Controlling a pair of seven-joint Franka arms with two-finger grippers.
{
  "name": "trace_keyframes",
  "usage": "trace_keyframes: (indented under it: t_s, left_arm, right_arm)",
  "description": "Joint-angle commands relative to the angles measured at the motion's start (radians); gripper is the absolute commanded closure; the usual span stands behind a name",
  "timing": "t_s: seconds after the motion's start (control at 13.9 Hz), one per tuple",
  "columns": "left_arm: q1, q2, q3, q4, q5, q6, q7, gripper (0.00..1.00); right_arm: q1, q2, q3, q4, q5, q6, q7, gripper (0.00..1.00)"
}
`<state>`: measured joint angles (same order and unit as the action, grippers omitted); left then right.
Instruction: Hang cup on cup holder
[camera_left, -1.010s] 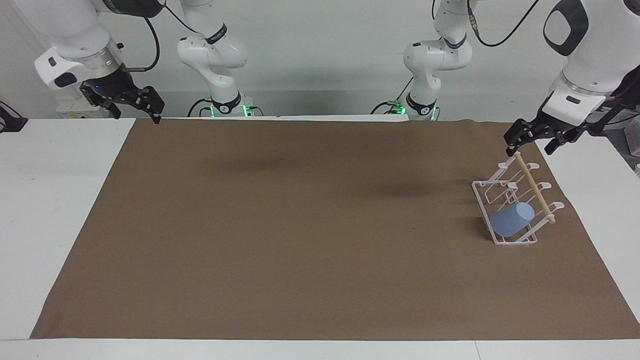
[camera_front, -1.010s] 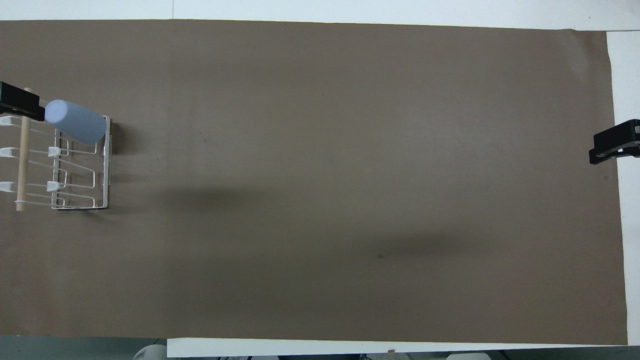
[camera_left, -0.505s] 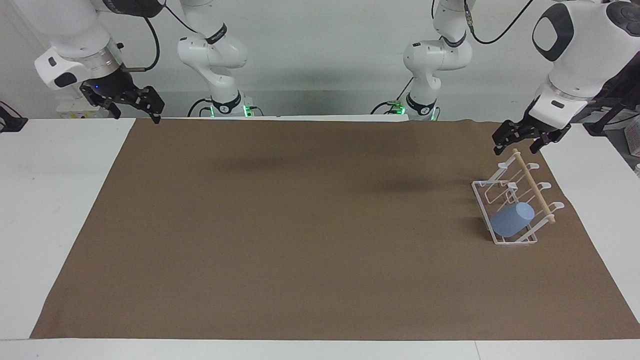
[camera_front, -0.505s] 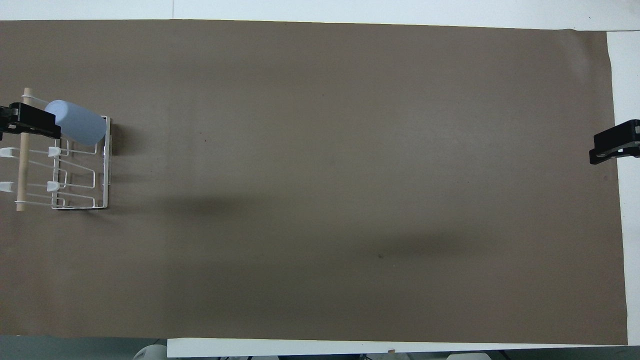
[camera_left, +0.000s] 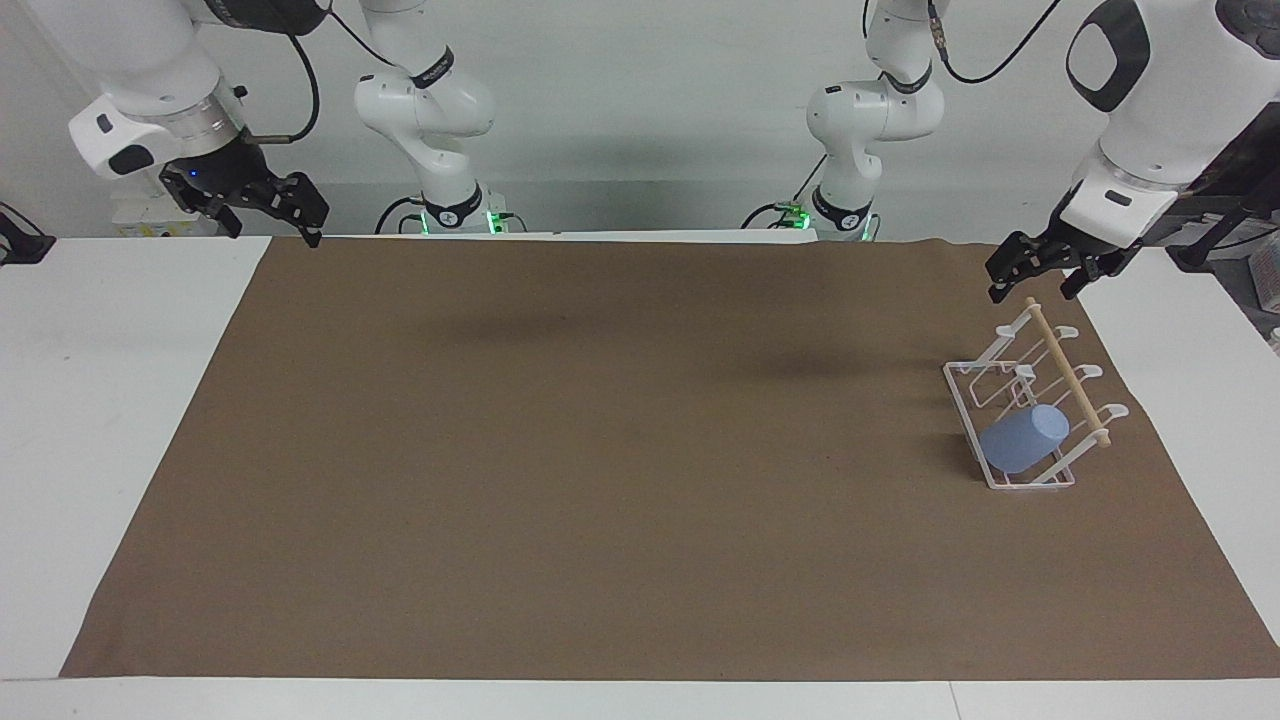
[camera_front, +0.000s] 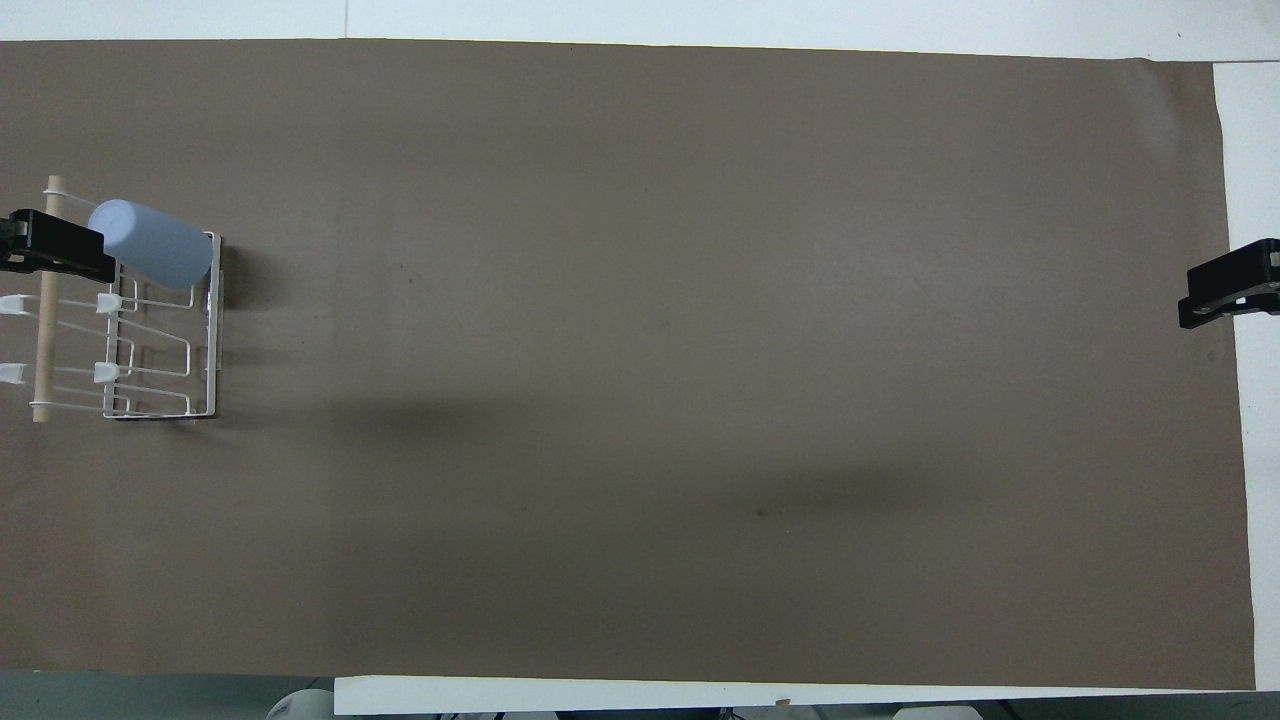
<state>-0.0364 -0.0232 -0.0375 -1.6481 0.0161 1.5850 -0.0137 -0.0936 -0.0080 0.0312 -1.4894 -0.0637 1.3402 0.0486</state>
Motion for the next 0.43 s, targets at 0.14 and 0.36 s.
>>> trace_keyframes:
  t_s: [0.14, 0.36]
  left_arm:
    - [-0.003, -0.029, -0.001, -0.025, -0.013, -0.033, -0.032, 0.0]
    - [-0.003, -0.029, -0.001, -0.018, -0.013, -0.031, -0.032, 0.0]
  right_arm:
    - [-0.005, -0.013, 0.001, -0.012, 0.012, -0.004, -0.018, 0.0]
    - [-0.005, -0.013, 0.001, -0.012, 0.012, -0.004, -0.018, 0.0]
